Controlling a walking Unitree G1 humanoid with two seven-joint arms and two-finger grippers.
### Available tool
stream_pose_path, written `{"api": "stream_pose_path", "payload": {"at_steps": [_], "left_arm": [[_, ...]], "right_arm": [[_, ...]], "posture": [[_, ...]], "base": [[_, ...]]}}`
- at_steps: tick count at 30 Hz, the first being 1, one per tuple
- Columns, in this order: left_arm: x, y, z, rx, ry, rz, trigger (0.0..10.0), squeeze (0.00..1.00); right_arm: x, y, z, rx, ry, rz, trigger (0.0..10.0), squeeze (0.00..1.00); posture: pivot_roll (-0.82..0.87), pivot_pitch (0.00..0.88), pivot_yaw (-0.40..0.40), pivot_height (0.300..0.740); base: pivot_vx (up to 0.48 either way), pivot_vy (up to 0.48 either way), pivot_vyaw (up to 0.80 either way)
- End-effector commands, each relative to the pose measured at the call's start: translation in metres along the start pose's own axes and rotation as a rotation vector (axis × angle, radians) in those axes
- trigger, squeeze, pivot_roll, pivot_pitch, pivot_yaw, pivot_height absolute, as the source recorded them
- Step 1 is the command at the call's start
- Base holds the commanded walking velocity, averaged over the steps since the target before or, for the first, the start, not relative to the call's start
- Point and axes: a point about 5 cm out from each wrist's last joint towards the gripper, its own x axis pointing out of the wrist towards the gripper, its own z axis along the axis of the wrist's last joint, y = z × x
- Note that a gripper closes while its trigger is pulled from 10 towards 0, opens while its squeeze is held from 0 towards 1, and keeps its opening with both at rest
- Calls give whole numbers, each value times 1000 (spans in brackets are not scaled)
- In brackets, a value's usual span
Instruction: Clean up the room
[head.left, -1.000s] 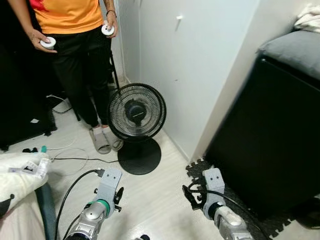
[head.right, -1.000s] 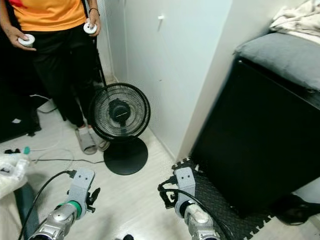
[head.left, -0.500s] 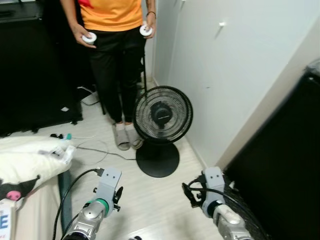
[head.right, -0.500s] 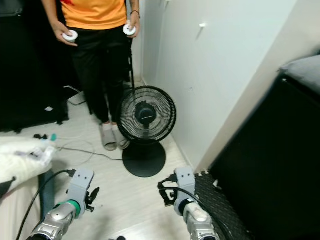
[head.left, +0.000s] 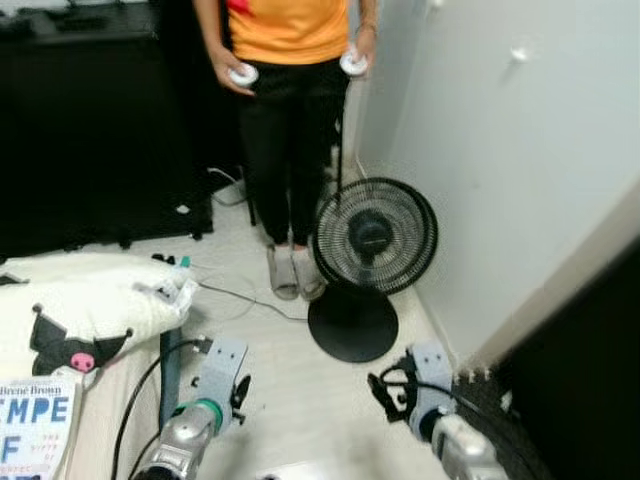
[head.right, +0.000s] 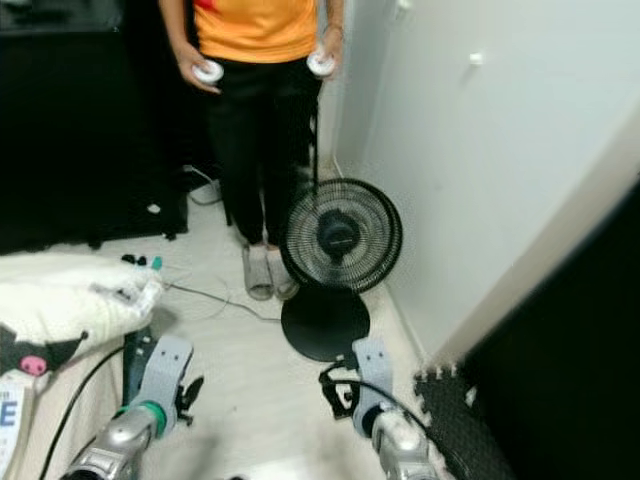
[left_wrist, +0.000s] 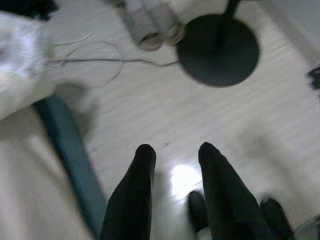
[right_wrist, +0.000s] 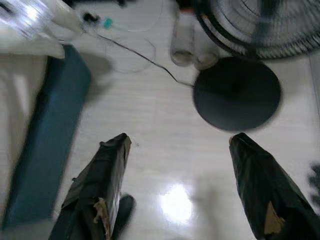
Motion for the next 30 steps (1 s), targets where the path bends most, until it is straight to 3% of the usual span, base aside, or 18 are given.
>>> {"api": "stream_pose_path", "payload": {"at_steps": [1, 13, 30], "left_arm": [[-1, -4, -5, -3, 17, -9, 10000, 0], [-1, -4, -4, -5, 10, -11, 10000, 0], [0, -4, 0, 1, -12, -23, 10000, 0]], "right_arm": [[-5, 0, -11, 17, 37, 0, 10000, 0], [-5, 0, -10, 23, 32, -5, 10000, 0], [-5, -2, -9, 63, 8, -27, 10000, 0]], "posture": [[40, 0, 19, 740], [38, 0, 21, 740], [35, 0, 24, 740]], "base": [[0, 0, 638], [0, 0, 626], [0, -15, 0]]}}
